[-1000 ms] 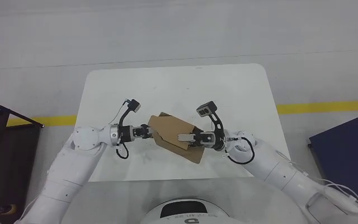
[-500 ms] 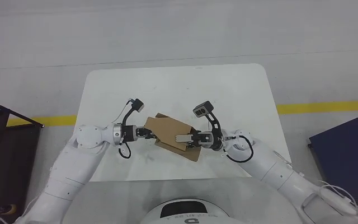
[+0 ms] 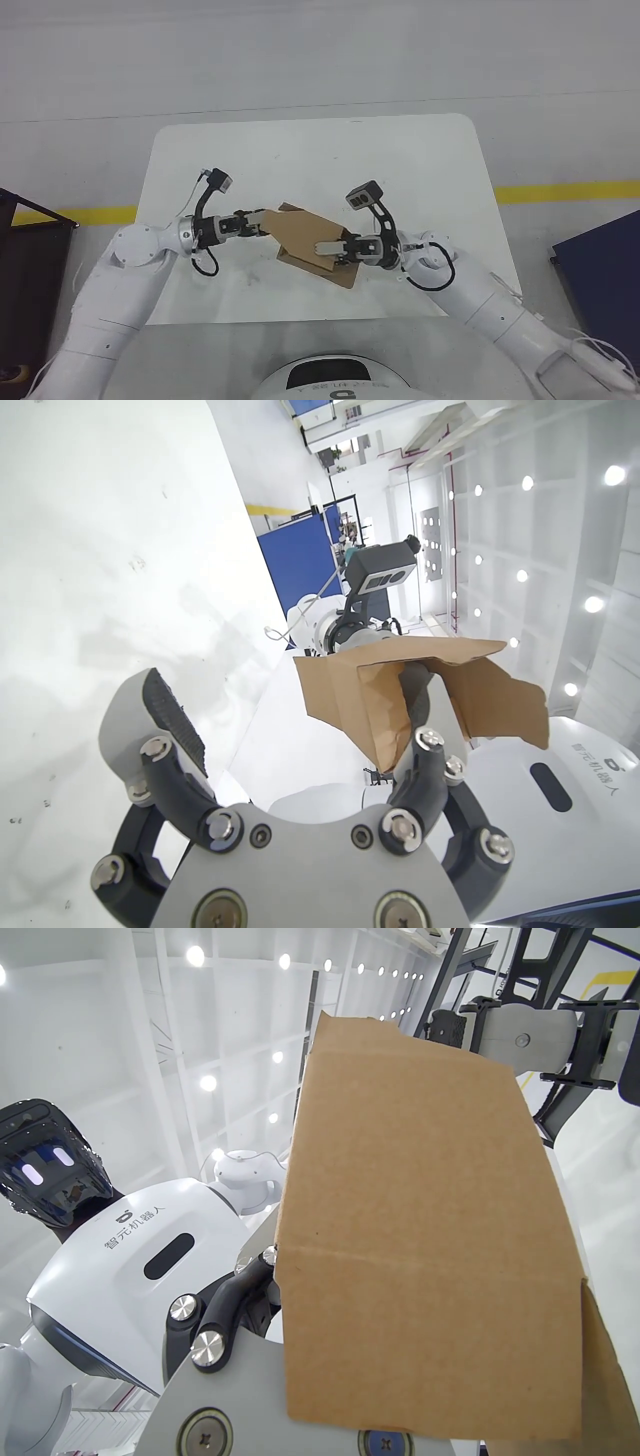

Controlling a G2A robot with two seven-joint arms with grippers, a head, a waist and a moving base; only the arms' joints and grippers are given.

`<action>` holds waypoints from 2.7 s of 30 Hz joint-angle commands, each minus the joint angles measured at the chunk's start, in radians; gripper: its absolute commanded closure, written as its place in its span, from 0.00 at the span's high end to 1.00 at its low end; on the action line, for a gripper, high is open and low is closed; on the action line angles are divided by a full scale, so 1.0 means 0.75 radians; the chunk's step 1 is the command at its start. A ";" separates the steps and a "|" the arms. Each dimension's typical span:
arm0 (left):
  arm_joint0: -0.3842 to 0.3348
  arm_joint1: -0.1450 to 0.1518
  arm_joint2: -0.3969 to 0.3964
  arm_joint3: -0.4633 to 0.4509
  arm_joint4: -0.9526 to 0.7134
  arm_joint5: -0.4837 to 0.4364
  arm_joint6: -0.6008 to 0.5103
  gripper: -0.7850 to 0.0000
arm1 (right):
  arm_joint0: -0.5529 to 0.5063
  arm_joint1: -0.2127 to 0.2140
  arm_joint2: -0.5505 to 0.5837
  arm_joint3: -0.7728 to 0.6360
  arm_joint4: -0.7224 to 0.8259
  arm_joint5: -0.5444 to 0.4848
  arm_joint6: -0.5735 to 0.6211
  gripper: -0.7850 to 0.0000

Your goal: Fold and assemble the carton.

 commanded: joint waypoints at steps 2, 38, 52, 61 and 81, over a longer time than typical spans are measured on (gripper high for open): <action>0.012 0.005 -0.010 -0.021 0.005 -0.016 -0.040 1.00 | 0.002 -0.007 0.007 0.011 -0.009 0.007 0.007 0.00; 0.052 0.024 -0.016 -0.100 0.059 -0.034 0.009 1.00 | 0.038 -0.083 0.075 0.200 -0.067 0.039 0.038 0.00; 0.003 0.002 0.132 -0.108 0.274 0.039 0.102 1.00 | 0.025 -0.106 0.103 0.222 -0.061 0.056 0.056 0.00; -0.021 -0.002 0.124 -0.063 0.121 0.019 0.066 1.00 | 0.010 -0.117 0.132 0.204 -0.040 0.078 0.078 0.00; -0.009 0.021 0.029 -0.159 0.189 0.028 0.080 1.00 | -0.079 -0.214 0.333 0.286 0.354 0.392 0.393 0.00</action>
